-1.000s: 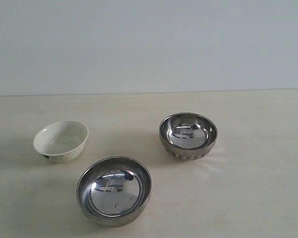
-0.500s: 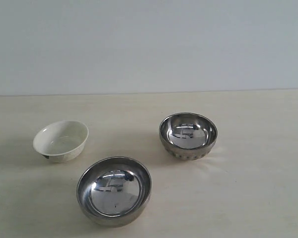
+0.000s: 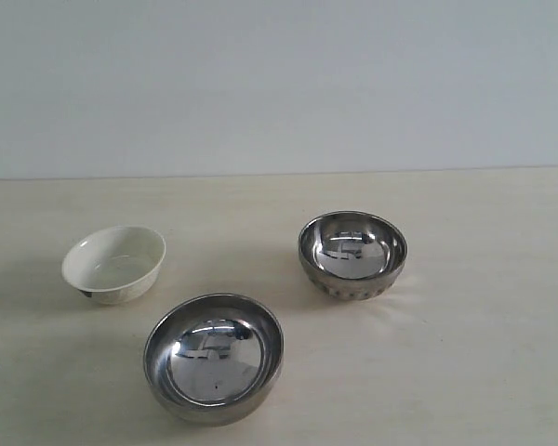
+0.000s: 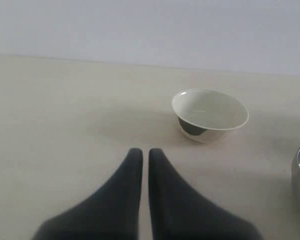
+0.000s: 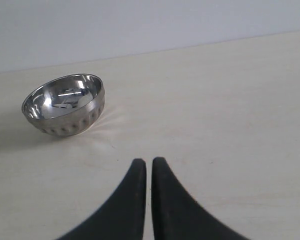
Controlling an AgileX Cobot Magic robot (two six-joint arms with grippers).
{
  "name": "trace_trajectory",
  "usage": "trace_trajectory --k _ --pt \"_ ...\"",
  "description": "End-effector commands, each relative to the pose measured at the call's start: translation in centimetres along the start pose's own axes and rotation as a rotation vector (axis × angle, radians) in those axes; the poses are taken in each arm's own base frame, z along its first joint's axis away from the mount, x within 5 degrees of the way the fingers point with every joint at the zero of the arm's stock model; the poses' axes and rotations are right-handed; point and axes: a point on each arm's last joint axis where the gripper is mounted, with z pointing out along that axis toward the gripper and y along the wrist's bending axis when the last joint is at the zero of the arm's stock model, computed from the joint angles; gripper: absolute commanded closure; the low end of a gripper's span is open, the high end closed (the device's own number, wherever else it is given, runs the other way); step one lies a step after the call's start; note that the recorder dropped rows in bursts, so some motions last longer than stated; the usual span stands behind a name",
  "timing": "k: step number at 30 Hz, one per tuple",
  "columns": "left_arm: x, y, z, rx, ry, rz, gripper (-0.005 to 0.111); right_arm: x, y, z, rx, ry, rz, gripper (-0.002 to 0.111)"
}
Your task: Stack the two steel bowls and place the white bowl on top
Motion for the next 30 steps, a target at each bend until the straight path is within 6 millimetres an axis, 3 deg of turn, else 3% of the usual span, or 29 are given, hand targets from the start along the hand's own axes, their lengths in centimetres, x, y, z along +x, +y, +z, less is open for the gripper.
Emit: trace_trajectory --k 1,8,10,21,30 --pt "0.1 0.0 0.0 0.000 0.003 -0.030 0.103 -0.1 0.0 0.0 0.002 -0.015 -0.005 0.108" --pt "0.1 -1.2 -0.1 0.124 0.035 -0.622 0.103 -0.1 0.0 0.0 0.002 -0.015 -0.005 0.108" --pt "0.0 -1.4 -0.1 0.154 0.044 -0.706 0.103 -0.1 0.0 0.0 0.002 -0.015 -0.005 0.108" --pt "-0.1 -1.5 -0.1 0.165 0.034 -0.739 0.103 -0.1 0.0 0.0 0.002 -0.015 -0.005 0.108" --pt "-1.1 -1.4 -0.2 0.206 -0.052 -0.943 0.103 -0.1 0.0 0.0 0.002 -0.015 -0.005 0.108"
